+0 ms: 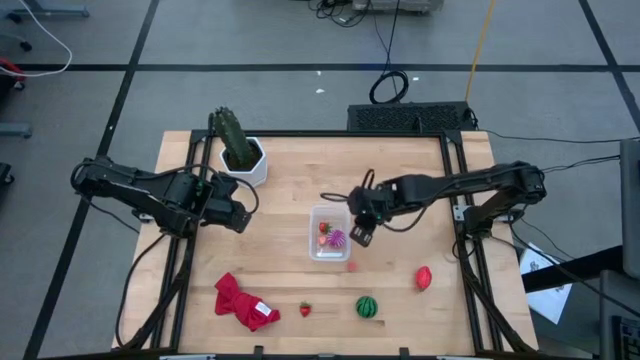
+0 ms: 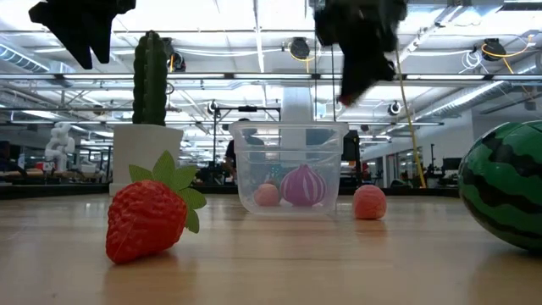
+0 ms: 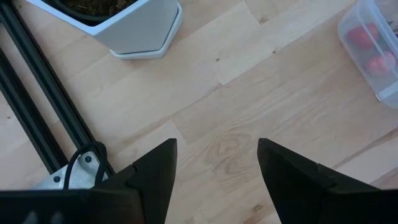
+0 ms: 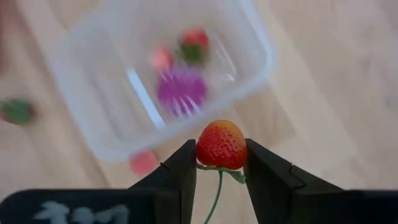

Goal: Pick and placing Produce into tupperware
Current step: Put the top red strawberry into the transparent bin

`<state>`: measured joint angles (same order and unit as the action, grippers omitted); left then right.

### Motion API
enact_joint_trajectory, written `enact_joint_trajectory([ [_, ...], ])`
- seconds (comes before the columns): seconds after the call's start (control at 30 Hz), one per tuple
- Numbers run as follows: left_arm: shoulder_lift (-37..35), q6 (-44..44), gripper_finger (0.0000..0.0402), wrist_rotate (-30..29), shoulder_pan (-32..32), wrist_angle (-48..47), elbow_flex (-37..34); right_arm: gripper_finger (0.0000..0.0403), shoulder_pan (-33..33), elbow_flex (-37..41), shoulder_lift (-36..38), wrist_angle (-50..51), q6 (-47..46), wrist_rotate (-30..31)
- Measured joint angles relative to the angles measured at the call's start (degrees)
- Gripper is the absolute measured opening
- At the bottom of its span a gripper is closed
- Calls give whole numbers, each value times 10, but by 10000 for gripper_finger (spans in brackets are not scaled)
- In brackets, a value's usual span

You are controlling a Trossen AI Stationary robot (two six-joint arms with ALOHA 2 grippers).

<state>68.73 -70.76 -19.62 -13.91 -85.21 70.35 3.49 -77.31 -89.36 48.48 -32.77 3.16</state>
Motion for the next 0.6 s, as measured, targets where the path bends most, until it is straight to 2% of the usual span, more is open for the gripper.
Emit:
enact_joint_trajectory([
  [0.27,0,-4,230,0,0,0,0,109,0,-98,-22,-1,78,0],
  [0.6,0,-17,230,0,0,0,0,109,0,-229,-143,85,172,-2],
])
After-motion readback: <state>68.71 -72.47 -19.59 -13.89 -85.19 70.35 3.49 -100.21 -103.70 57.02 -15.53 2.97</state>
